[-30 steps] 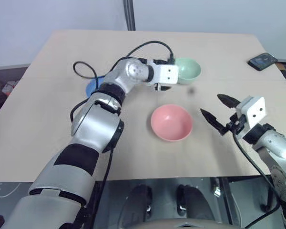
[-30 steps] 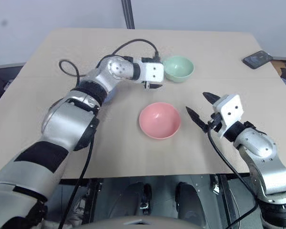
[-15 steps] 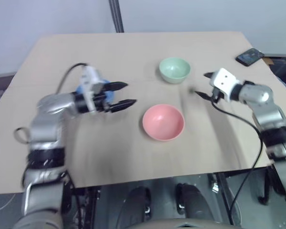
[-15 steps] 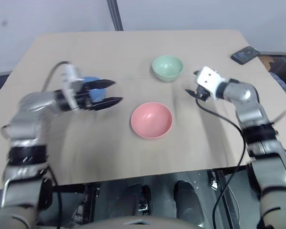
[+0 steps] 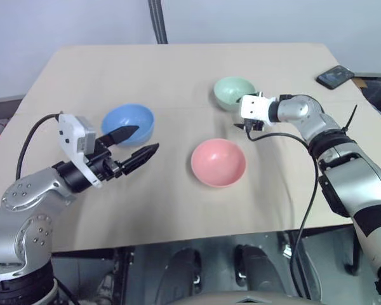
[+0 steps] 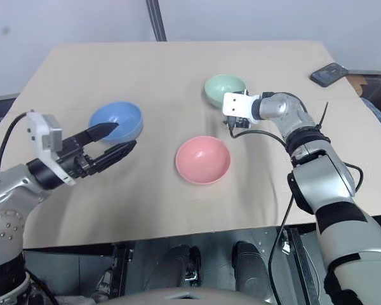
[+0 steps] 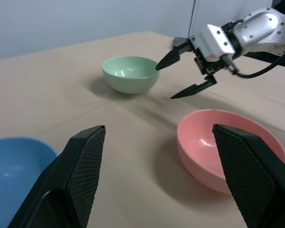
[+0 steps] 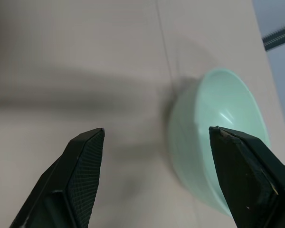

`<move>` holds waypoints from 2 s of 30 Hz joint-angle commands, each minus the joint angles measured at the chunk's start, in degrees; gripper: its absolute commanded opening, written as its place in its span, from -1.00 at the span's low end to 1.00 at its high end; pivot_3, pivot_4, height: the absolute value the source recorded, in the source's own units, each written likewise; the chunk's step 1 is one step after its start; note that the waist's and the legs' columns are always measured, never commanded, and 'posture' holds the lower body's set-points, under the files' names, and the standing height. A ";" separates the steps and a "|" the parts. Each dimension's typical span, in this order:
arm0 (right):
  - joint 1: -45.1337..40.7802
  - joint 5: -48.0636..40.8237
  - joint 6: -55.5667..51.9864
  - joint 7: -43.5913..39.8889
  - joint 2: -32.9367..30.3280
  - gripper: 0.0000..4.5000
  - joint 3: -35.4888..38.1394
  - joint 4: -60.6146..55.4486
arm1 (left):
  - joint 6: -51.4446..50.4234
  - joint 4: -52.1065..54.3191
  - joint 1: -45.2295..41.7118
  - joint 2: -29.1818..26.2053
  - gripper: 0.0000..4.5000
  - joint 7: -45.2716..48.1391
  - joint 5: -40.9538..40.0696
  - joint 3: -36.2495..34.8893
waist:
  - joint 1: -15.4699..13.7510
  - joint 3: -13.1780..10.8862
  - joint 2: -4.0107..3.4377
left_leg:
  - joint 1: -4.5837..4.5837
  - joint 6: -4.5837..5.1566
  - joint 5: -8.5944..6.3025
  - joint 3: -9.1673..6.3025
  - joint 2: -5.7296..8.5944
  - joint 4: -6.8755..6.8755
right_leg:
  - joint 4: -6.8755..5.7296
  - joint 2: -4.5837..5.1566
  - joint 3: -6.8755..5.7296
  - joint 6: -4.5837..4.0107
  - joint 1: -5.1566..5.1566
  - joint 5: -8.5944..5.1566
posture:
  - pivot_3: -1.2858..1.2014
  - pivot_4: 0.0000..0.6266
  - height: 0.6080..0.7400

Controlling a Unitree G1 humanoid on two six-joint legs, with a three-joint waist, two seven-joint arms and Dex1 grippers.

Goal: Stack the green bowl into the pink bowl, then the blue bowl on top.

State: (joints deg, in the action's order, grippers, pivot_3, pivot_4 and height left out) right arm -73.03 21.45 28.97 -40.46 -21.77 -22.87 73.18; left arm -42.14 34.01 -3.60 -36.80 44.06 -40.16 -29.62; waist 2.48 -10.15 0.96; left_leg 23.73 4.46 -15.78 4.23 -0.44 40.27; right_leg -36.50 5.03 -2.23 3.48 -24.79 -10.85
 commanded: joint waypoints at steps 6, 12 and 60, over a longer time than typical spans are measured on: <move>-4.34 4.51 -1.86 6.28 0.96 0.65 -0.12 2.64 | 0.67 6.38 4.40 -1.60 0.69 -4.42 -5.55 -3.81 | 0.01 -0.02 -0.07 | -0.02 -0.09 0.02 -0.01 0.00 -0.04 | -0.04 -0.02 -0.02 -0.05 -0.01 -0.03 | 0.03 -0.52 1.00; -3.74 5.85 -4.27 8.23 2.55 0.65 0.12 3.75 | 1.00 7.47 4.57 -2.99 0.69 -6.98 -7.95 -4.27 | 0.01 -0.04 -0.11 | -0.02 -0.09 0.02 -0.01 0.01 -0.05 | -0.03 -0.02 -0.03 -0.06 -0.01 -0.03 | 0.03 -0.52 1.00; 27.22 -29.27 -42.49 -37.58 -14.39 -0.98 14.27 -75.13 | 12.09 -2.66 5.33 -6.27 0.71 -0.84 -8.16 4.26 | -0.70 -0.25 -0.47 | 0.10 -0.05 0.03 -0.10 -0.06 -0.29 | 0.31 0.00 -0.20 -0.06 -0.02 -0.04 | 0.03 -0.52 1.00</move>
State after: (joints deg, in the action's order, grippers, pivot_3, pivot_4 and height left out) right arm -46.79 -4.17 -8.10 -77.92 -34.81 -10.21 8.54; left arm -31.73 31.62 2.41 -43.02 41.91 -49.10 -25.99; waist 1.78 -10.40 0.49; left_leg 23.81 4.40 -15.75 4.13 -0.52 39.98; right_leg -36.19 5.03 -2.42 3.42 -24.81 -10.89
